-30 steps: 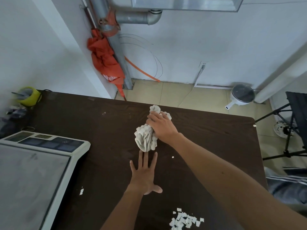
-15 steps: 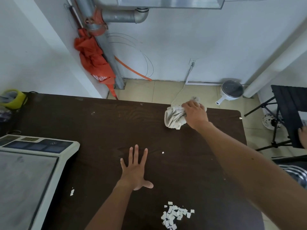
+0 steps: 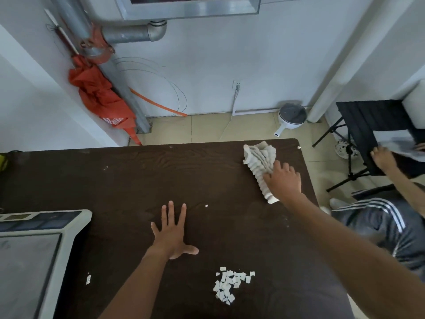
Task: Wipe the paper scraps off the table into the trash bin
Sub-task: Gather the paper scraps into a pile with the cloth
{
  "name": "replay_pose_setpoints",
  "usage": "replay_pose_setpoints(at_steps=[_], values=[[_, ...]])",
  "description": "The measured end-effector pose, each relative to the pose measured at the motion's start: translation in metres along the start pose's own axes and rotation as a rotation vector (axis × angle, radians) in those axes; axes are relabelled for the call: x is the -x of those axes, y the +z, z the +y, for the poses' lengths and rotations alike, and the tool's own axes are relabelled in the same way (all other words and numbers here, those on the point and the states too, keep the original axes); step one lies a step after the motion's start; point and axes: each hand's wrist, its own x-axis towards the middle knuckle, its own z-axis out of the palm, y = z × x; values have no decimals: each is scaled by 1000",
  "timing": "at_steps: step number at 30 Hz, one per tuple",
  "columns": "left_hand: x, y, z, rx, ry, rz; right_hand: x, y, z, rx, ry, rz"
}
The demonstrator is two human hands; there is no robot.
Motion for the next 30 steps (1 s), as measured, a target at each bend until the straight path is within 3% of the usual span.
replay_pose_setpoints(at_steps=[18, 30], values=[[3, -1, 2, -45, -28, 22, 84, 36, -97, -54, -395, -42], [8, 1, -4, -94, 16, 16, 167, 37, -48, -71, -629, -208]])
